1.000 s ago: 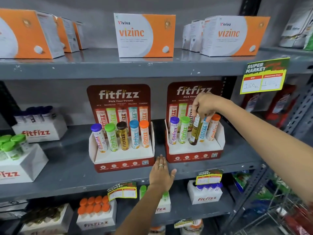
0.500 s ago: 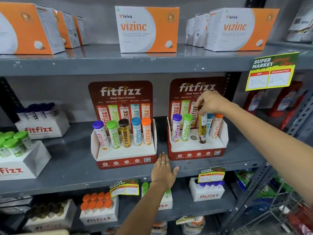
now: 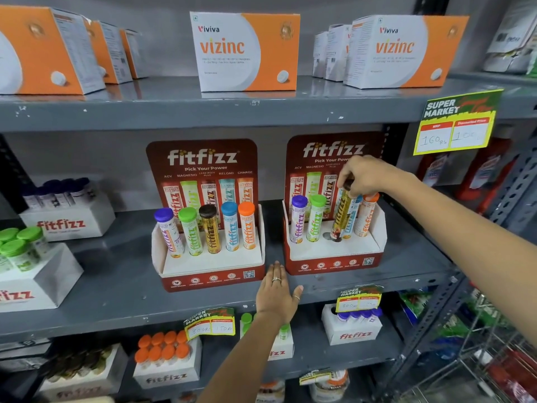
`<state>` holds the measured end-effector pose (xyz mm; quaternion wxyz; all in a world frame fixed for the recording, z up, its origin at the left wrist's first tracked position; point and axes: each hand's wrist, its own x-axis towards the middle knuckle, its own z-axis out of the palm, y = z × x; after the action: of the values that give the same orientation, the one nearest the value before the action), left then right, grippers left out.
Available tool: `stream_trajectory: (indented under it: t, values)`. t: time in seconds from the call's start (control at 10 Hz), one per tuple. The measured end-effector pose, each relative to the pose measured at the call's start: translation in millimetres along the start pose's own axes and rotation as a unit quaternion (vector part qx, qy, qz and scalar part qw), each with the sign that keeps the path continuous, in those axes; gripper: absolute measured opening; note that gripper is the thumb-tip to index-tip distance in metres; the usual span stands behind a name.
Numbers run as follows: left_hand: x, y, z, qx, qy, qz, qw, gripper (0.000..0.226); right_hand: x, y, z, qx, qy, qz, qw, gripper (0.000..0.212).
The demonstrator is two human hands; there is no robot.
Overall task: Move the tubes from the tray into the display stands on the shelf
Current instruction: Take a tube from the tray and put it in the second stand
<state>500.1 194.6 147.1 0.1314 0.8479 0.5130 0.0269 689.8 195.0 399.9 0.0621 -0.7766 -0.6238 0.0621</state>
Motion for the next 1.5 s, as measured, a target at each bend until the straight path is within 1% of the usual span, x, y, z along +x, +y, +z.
stream_trajectory:
  t: [0.1, 0.2, 0.3, 0.4, 0.6, 1.0, 1.2, 1.3, 1.5]
  values:
    - [0.3, 0.4, -0.3, 0.0, 0.001, 0.0, 1.0, 0.072, 0.1, -0.9, 0.5, 0.037, 0.009, 0.007, 0.999, 0.022]
    - [0.0, 0.5, -0.4, 0.001, 0.0, 0.0, 1.0, 0.072, -1.2, -1.2, 3.7, 0.035, 0.049, -0.013, 0.998, 0.009]
    - [0.2, 0.4, -0.5, -0.003, 0.0, 0.001, 1.0, 0.072, -0.9, -0.4, 11.5, 0.036, 0.072, -0.037, 0.996, 0.02]
    - [0.5, 0.2, -0.1, -0.003, 0.001, 0.0, 1.0, 0.072, 1.7, 1.2, 20.7, 0.033, 0.075, -0.059, 0.995, 0.033]
    - [0.4, -0.7, 1.2, -0.006, 0.005, 0.001, 1.0, 0.072, 11.4, 4.7, 35.6, 0.016, 0.057, -0.062, 0.996, 0.048]
    - [2.2, -1.8, 3.1, -0.013, 0.006, -0.001, 1.0, 0.073, 20.7, 0.1, 41.8, 0.037, 0.063, -0.076, 0.994, 0.063]
    - [2.8, -1.7, 4.9, -0.014, 0.007, -0.002, 1.0, 0.073, 26.4, -1.0, 43.6, 0.038, 0.059, -0.082, 0.994, 0.065]
    - [2.5, -1.8, 4.1, -0.011, 0.006, -0.002, 1.0, 0.073, 27.8, -3.5, 46.0, 0.044, 0.056, -0.099, 0.992, 0.065]
    - [2.1, -1.1, 2.6, -0.014, 0.002, -0.005, 1.0, 0.073, 20.6, 4.6, 62.5, 0.017, 0.051, -0.098, 0.994, 0.072]
